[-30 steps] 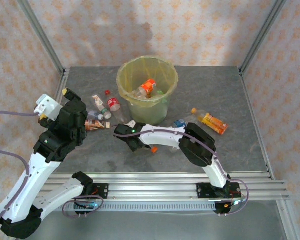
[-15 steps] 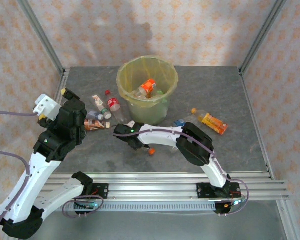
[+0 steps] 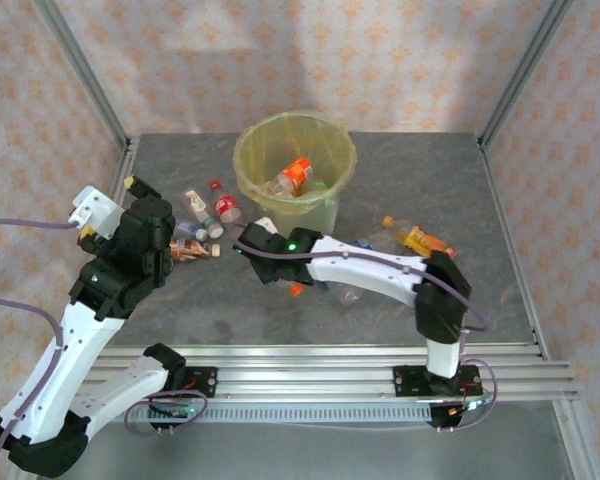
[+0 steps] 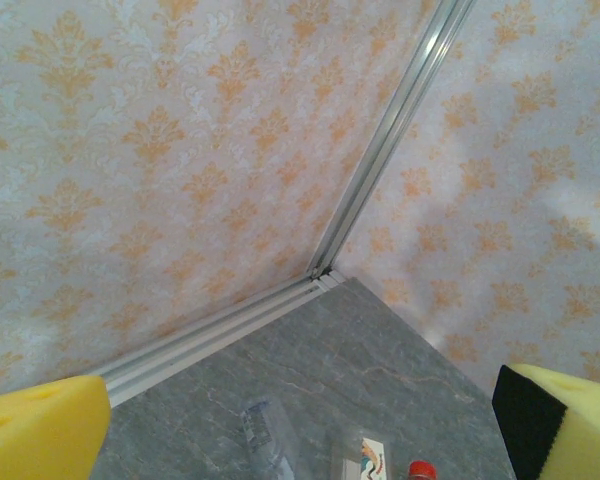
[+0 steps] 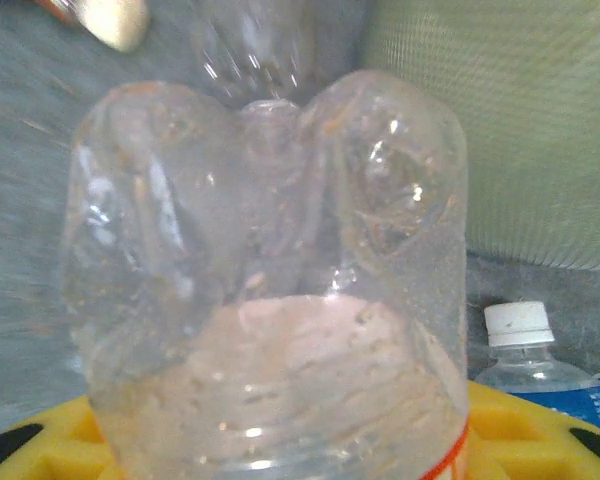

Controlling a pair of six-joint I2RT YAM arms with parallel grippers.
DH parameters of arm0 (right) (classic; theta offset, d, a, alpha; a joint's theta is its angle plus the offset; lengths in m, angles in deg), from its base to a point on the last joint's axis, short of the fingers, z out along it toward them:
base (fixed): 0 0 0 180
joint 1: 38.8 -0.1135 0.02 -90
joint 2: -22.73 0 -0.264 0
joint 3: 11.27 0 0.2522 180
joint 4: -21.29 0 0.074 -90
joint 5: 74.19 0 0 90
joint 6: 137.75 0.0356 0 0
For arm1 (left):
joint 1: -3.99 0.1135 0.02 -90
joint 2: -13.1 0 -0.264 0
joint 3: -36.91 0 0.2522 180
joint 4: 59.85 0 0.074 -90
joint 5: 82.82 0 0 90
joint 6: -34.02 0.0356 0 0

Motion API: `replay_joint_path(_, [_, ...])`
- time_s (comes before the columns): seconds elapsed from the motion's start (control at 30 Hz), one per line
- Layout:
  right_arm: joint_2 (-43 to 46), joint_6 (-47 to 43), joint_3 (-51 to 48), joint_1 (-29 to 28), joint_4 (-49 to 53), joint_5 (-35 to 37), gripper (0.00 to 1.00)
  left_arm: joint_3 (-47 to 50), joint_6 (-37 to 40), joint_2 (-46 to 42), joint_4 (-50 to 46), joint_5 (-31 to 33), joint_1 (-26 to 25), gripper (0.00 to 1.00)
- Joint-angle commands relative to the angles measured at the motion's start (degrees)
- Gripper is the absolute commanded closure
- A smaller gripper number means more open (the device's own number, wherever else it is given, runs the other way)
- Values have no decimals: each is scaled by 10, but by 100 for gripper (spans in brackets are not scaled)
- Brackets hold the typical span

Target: Put the plastic bottles in the bin

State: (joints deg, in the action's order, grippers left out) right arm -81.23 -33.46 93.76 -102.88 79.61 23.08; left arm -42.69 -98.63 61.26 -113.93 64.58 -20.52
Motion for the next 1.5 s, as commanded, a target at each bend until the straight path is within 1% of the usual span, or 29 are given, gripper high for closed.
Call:
replay_joint_path(0.0, [63,0,0,2,-18,-34,58,0,-19,0,-20,4,7,0])
replay_joint_path(0.17, [132,2,18,13,-34,-69,58,0,-15,1,-19,-2,9,0])
replay_joint_path(0.3, [185,6,24,37,-76,-88,59,2,-17,3,-17,-6,10,0])
replay_joint_path(0.4, [209,4,41,59,-105,-76,58,3,-17,6,-12,-13,11,0])
replay_joint_path(0.57, [206,-2,96,93,-134,-49,58,0,-14,14,-10,-24,12,0])
replay_joint_path(0.67, [180,1,146,118,-137,-26,58,-1,-13,18,-12,-31,13,0])
replay_joint_path(0.9, [68,40,278,184,-107,-46,58,0,-9,25,-10,-40,16,0])
replay_joint_path(1.07, [-13,87,351,216,-78,-61,59,1,-8,27,-5,-48,18,0])
replay_joint_path(1.23, [-69,121,384,225,-64,-69,58,-2,-1,31,-4,-54,20,0])
replay_joint_path(1.37, [-100,157,390,228,-65,-70,56,-2,3,31,-4,-55,22,0])
replay_joint_path(1.47, [-119,186,391,229,-73,-78,50,-2,5,32,-3,-56,23,0])
